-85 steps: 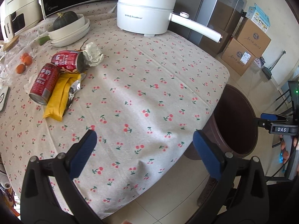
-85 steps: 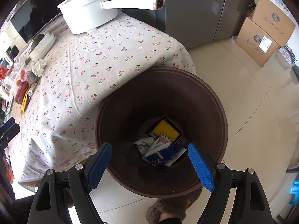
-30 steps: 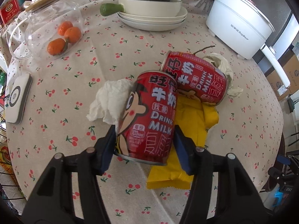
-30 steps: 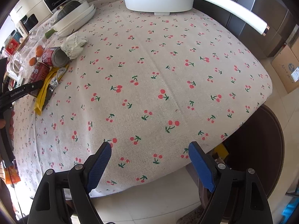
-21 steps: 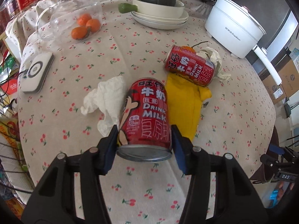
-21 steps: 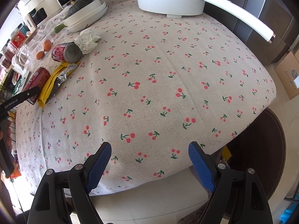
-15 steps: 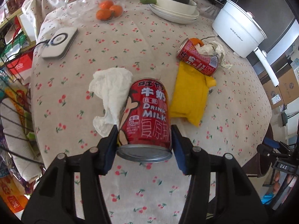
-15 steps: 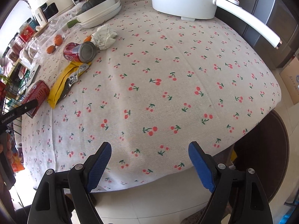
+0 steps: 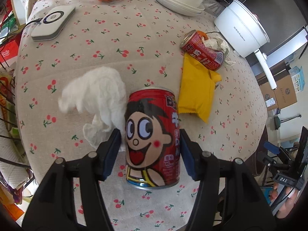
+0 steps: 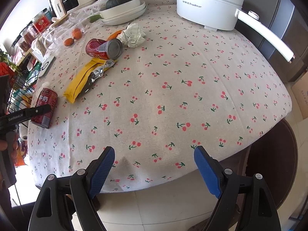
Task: Collect trash
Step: 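Grasp the yellow snack wrapper with the right tool while the left tool holds the red can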
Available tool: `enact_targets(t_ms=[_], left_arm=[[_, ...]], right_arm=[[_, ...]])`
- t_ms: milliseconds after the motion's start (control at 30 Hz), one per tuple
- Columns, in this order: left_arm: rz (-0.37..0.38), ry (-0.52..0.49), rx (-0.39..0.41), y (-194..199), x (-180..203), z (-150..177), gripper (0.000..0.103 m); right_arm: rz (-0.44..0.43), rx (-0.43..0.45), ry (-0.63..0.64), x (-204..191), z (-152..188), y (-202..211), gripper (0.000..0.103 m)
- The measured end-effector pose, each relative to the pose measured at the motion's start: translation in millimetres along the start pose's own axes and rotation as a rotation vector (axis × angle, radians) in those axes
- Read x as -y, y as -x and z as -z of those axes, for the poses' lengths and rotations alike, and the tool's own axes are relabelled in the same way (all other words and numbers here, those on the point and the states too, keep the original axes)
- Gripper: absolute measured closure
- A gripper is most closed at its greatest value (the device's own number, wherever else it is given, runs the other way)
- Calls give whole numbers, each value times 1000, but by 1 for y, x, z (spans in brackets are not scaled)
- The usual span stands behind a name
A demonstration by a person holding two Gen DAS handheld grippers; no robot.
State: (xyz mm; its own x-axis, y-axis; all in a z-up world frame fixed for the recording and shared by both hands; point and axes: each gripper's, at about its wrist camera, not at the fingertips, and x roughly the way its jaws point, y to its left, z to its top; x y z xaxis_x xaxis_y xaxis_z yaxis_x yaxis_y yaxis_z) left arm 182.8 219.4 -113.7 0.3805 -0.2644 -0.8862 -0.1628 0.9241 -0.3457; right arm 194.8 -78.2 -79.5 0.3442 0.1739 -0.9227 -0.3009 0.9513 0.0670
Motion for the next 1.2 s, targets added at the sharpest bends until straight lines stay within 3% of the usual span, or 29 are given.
enact_targets(t_ms=[267, 400, 567, 800, 967, 1200], left_arm=[[-45, -56, 52, 31, 12, 9, 48], [-90, -67, 89, 44, 6, 10, 48], [-87, -31, 99, 48, -7, 8, 48], [-137, -11, 104, 49, -21, 7, 48], [-142, 5, 91, 46, -30, 7, 48], [-116, 14, 80, 44, -31, 8, 48]], right_arm=[[44, -4, 47, -8, -2, -5, 17], [-21, -9, -18, -20, -16, -14, 17], [-74, 68, -52, -59, -46, -24, 14], [-116, 87, -70, -118, -83, -63, 13], [-71, 94, -58, -142, -99, -86, 13], [23, 92, -41, -145, -98, -104, 17]])
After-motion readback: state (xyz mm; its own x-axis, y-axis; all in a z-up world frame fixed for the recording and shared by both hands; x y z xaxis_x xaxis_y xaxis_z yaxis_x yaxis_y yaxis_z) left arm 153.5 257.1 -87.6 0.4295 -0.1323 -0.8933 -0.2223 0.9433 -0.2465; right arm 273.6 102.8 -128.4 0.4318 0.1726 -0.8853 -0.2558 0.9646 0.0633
